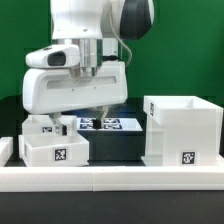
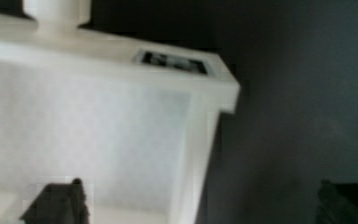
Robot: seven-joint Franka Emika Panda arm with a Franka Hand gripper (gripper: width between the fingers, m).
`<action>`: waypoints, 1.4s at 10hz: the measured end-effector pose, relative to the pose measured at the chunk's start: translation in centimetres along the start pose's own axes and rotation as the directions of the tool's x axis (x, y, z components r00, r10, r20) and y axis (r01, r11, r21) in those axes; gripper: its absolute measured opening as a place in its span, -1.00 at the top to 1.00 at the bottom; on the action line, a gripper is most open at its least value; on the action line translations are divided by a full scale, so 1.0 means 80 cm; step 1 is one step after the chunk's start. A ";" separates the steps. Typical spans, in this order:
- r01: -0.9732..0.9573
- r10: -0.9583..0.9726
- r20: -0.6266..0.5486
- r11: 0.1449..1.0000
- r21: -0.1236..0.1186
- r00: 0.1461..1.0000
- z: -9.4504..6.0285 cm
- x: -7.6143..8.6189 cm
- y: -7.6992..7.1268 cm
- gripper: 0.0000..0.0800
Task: Assemble drawer
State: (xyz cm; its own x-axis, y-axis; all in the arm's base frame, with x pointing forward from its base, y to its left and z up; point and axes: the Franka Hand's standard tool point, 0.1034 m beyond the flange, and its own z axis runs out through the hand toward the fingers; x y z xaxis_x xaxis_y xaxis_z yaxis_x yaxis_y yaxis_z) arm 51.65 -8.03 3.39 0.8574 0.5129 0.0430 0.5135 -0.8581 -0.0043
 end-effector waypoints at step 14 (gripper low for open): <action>-0.004 0.003 0.034 1.000 0.026 0.999 0.034 -0.011 -0.014 0.89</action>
Offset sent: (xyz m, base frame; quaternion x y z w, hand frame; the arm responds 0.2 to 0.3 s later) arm -0.0005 0.0047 -0.0170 0.0042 0.0069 0.0128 0.9999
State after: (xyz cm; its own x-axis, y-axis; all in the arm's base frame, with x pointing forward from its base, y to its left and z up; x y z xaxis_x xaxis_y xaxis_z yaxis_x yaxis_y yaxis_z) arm 50.40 -7.45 0.66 0.8597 0.5108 0.0090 0.5108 -0.8592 -0.0304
